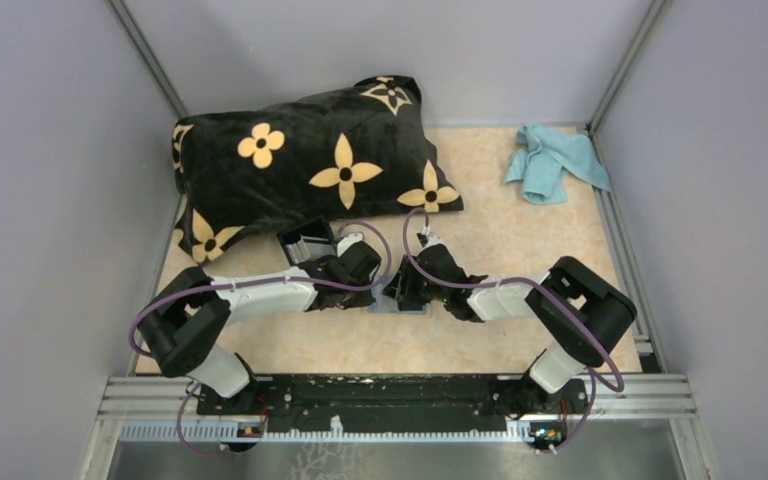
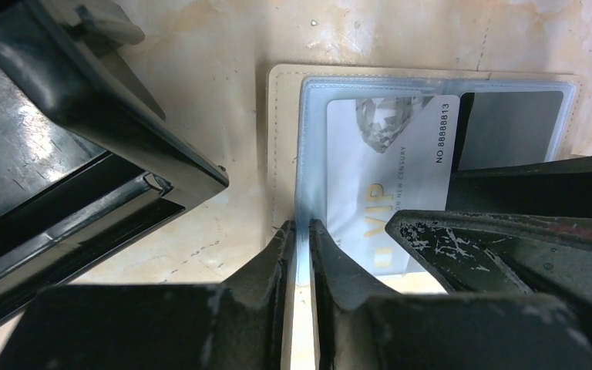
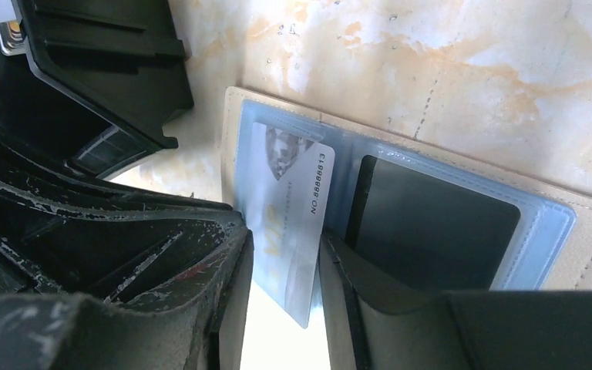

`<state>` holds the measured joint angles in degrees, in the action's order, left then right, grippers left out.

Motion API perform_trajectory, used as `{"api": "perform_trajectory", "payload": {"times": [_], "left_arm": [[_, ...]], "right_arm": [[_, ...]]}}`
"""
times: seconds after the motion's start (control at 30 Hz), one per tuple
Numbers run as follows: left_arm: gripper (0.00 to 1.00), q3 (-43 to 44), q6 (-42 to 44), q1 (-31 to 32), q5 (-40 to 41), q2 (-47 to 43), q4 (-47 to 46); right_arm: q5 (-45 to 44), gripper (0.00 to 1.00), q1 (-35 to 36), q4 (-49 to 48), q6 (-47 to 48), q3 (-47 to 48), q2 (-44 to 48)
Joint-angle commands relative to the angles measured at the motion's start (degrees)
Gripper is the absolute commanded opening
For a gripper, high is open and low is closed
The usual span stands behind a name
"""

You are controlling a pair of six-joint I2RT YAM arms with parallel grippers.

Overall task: Put the credit cards into the card holder
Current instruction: Insert the credit card into the card holder.

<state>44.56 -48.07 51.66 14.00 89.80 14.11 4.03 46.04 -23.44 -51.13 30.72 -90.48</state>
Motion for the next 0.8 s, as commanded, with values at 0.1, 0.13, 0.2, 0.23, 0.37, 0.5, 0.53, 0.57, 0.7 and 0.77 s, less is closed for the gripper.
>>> {"api": "perform_trajectory", "payload": {"times": [0.1, 0.13, 0.2, 0.23, 0.37, 0.5, 0.53, 0.57, 0.7, 0.77], "left_arm": [[0.18, -4.11, 1.32, 0.15, -2.33, 4.31, 3.78], [0.18, -4.19, 1.32, 0.18, -2.76, 4.06, 3.33], [0.18, -4.53, 1.16, 0.20, -3.72, 3.45, 2.24], [0.18, -4.71, 1.08, 0.19, -4.20, 3.07, 1.90], [0.18, -5.24, 1.23, 0.18, -4.96, 1.17, 1.20], [0.18, -6.67, 1.65, 0.17, -5.94, -1.36, -0.75], [0.18, -6.94, 1.68, 0.14, -6.15, -1.86, -1.01], [0.18, -7.21, 1.71, 0.18, -6.48, -2.42, -1.39], [0.21, -8.12, 1.87, 0.15, -7.12, -5.62, -2.63], [0.24, -8.09, 1.78, 0.14, -7.17, -7.12, -2.60]], "right_arm": [[-5.55, 0.39, 1.77, 15.20, 4.56, 2.49, 0.91], [-6.06, 0.40, 2.32, 16.24, 4.85, 3.37, 0.47], [-7.09, 0.40, 3.73, 18.25, 5.15, 5.13, -0.51], [-7.61, 0.40, 4.26, 19.06, 5.24, 6.02, -1.06], [-8.89, 0.40, 5.69, 21.94, 5.34, 9.03, -3.30], [-9.57, 0.41, 6.83, 23.50, 5.05, 11.26, -6.47], [-9.75, 0.41, 7.12, 23.71, 4.91, 11.46, -6.90], [-9.90, 0.41, 7.25, 23.78, 4.72, 11.74, -7.39], [-9.91, 0.41, 7.31, 23.40, 4.19, 11.91, -9.49], [-9.58, 0.41, 7.42, 22.90, 3.96, 11.78, -10.59]]}}
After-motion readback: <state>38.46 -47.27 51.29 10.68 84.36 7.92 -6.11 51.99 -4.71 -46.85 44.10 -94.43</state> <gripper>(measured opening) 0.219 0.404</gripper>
